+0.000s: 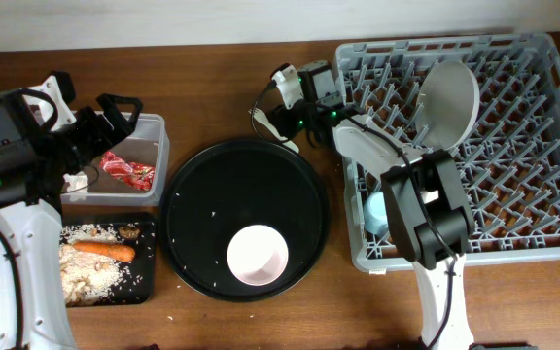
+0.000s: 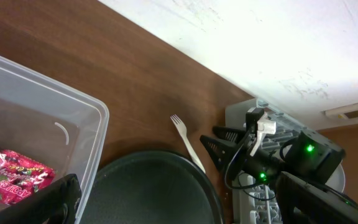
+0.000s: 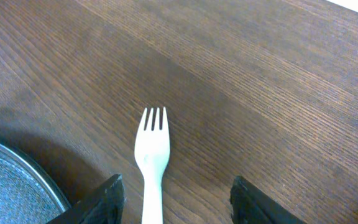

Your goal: Sort waste into correct bins and load items into the dishwasher rack

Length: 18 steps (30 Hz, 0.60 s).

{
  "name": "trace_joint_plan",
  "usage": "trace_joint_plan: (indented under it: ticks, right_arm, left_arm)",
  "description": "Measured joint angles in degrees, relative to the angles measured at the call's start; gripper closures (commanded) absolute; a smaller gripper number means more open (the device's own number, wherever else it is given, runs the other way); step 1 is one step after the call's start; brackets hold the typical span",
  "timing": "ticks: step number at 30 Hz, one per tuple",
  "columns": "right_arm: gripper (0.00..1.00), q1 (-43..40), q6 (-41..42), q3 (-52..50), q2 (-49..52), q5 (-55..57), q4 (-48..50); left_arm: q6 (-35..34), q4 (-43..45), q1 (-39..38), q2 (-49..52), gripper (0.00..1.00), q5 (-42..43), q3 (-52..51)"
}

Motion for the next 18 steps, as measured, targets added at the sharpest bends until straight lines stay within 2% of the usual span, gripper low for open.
trace_joint_plan:
  ticks: [2, 5, 10, 12, 15, 18]
  right_arm:
    - [0.33, 0.63, 0.17, -0.09, 0.04, 0.00, 2.54]
    - [0.33, 3.28, 0.22, -0.17, 2.95, 0.15, 7.80]
    - [0.34, 3.63, 0.52, -0.09, 7.34, 2.05, 10.99]
    - [0.60, 3.56, 0.37, -0.09, 7.56, 2.54, 11.61]
    - [0.70, 3.56, 0.61, -0.07, 8.09, 2.86, 12.07]
    - [0.71, 3.56, 0.44, -0.07, 8.09, 2.84, 12.11]
  left_arm:
    - [0.00, 0.00, 0.00, 0.00, 0.01, 0.00, 0.00]
    - [0.00, 0.00, 0.00, 0.00, 0.01, 0.00, 0.00]
    - [0.00, 0.00, 0.00, 0.00, 0.01, 0.00, 0.00]
    - [0.00, 0.00, 0.00, 0.00, 0.01, 0.00, 0.00]
    - [0.00, 0.00, 0.00, 0.00, 0.01, 0.00, 0.00]
    - [0.00, 0.00, 0.00, 0.00, 0.01, 0.00, 0.00]
